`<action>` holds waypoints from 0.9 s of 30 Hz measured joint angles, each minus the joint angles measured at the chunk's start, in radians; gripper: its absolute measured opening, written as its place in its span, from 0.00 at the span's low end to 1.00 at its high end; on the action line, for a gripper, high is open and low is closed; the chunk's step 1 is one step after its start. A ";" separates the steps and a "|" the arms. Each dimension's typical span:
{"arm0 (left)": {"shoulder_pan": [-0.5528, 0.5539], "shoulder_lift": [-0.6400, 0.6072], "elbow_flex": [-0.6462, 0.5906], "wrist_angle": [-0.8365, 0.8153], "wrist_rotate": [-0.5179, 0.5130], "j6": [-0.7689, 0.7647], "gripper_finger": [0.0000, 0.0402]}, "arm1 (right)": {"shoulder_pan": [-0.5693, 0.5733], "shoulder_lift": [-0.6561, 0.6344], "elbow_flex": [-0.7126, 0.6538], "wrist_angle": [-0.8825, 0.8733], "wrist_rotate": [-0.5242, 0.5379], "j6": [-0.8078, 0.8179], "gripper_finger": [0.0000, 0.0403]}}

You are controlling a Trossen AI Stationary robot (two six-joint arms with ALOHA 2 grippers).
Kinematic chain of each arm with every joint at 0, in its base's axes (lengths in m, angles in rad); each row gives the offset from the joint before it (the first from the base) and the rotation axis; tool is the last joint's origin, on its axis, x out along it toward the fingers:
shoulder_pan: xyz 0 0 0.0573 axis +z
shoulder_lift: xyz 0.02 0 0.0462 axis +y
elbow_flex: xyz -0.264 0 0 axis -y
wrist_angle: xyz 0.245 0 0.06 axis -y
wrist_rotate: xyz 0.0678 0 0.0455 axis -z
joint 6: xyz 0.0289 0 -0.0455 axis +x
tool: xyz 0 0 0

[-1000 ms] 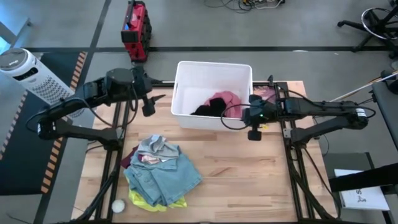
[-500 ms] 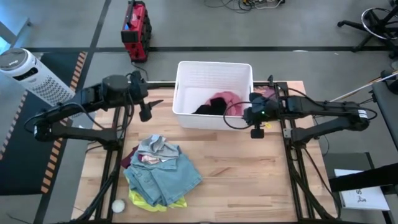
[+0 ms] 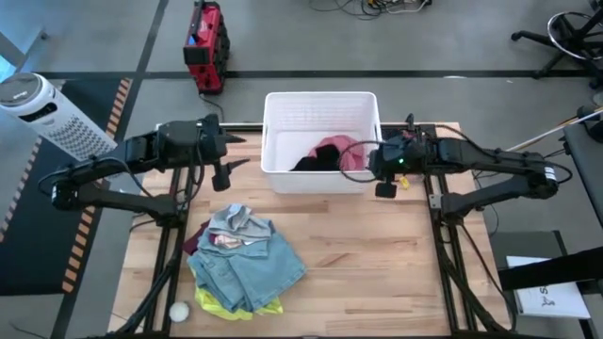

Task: Sort clothes
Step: Adjust the white laundry bin, then put the gray sock into the white laundry bin

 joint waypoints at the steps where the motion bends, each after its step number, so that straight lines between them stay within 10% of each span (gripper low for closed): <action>1: -0.017 0.000 -0.001 -0.001 0.000 -0.001 0.58 | 0.000 -0.001 0.021 -0.001 0.000 0.002 0.38; 12: -0.328 0.004 -0.077 0.001 -0.005 -0.074 0.56 | 0.022 -0.022 0.127 -0.042 -0.101 0.008 0.62; 27: -0.645 0.042 -0.309 -0.086 -0.092 -0.688 0.63 | 0.245 -0.024 0.104 0.001 -0.071 0.109 0.69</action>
